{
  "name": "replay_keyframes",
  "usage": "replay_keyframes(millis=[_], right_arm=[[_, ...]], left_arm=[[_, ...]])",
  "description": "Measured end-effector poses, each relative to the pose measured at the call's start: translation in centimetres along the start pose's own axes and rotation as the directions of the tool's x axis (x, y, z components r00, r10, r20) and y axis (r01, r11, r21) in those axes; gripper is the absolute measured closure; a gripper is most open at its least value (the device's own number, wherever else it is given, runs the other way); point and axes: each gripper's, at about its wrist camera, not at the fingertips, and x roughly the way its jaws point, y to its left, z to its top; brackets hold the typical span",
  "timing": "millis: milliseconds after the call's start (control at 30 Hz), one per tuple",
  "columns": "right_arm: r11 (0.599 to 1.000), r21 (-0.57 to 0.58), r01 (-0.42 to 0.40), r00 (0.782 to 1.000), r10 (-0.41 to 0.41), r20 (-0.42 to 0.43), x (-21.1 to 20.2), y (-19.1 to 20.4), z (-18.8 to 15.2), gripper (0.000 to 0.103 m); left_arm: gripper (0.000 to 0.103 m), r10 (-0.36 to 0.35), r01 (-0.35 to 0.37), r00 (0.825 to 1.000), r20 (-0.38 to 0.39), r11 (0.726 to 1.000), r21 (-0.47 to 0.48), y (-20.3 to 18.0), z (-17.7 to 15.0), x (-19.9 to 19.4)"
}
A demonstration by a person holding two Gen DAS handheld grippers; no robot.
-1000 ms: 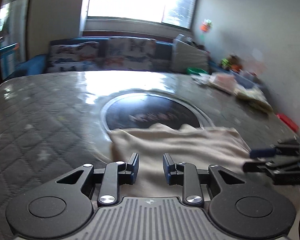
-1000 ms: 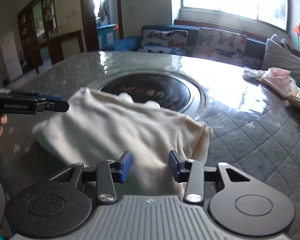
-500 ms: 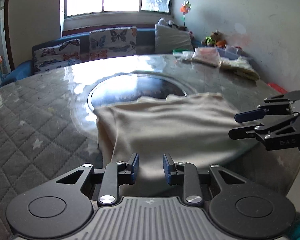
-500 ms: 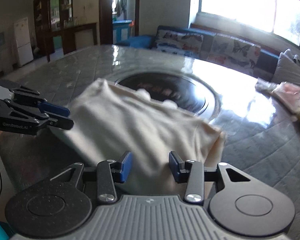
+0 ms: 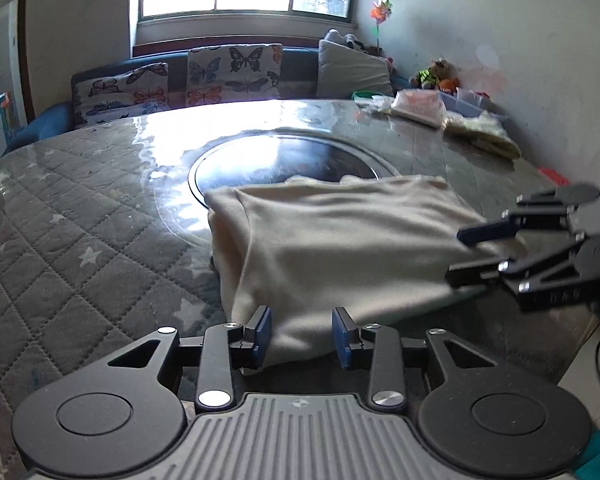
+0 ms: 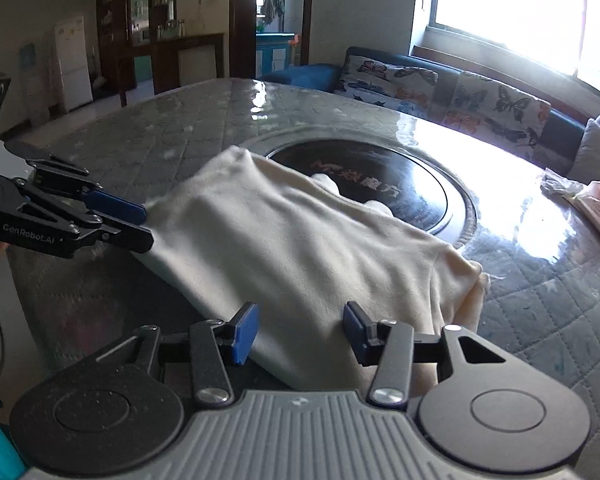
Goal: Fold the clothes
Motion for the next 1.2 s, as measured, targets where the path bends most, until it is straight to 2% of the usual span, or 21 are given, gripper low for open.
replay_keyframes(millis=[167, 267, 467, 567, 733, 800, 967, 1200], right_arm=[[1.000, 0.021, -0.007, 0.999, 0.006, 0.043, 0.2, -1.1, 2.0, 0.055], [0.999, 0.054, 0.003, 0.999, -0.005, 0.042, 1.9, -2.2, 3.1, 0.055], [0.993, 0.120, 0.009, 0.999, -0.013, 0.030, 5.4, -4.4, 4.8, 0.056], [0.989, 0.145, -0.003, 0.999, -0.002, 0.032, 6.6, -4.8, 5.5, 0.056], [0.984, 0.178, 0.027, 0.999, -0.030, 0.014, 8.9, -4.8, 6.5, 0.059], [0.981, 0.181, 0.066, 0.998, -0.063, -0.021, 10.0, -4.8, 6.4, 0.063], [0.981, 0.175, 0.083, 0.996, -0.086, 0.009, 9.8, -4.3, 6.6, 0.063], [0.987, 0.130, 0.093, 0.996, -0.092, -0.015, 10.6, -3.7, 6.8, 0.062]], left_arm=[[0.062, -0.002, 0.005, 0.999, 0.055, 0.999, -0.045, 0.4, 2.6, 0.5], [0.062, -0.006, 0.012, 0.997, 0.077, 0.998, -0.067, 0.3, 4.4, 2.0], [0.062, 0.005, -0.002, 1.000, 0.029, 0.995, -0.096, 0.8, 6.5, 6.3], [0.062, 0.018, -0.017, 1.000, 0.003, 0.993, -0.114, 1.1, 6.6, 7.5], [0.060, 0.025, -0.027, 1.000, -0.014, 0.992, -0.121, 1.4, 6.1, 8.3], [0.060, 0.026, -0.028, 1.000, -0.015, 0.992, -0.120, 1.4, 6.0, 8.4], [0.057, 0.020, -0.021, 1.000, -0.014, 0.993, -0.114, 1.4, 6.1, 8.4], [0.054, 0.018, -0.017, 1.000, 0.007, 0.991, -0.131, 1.7, 6.3, 7.1]])
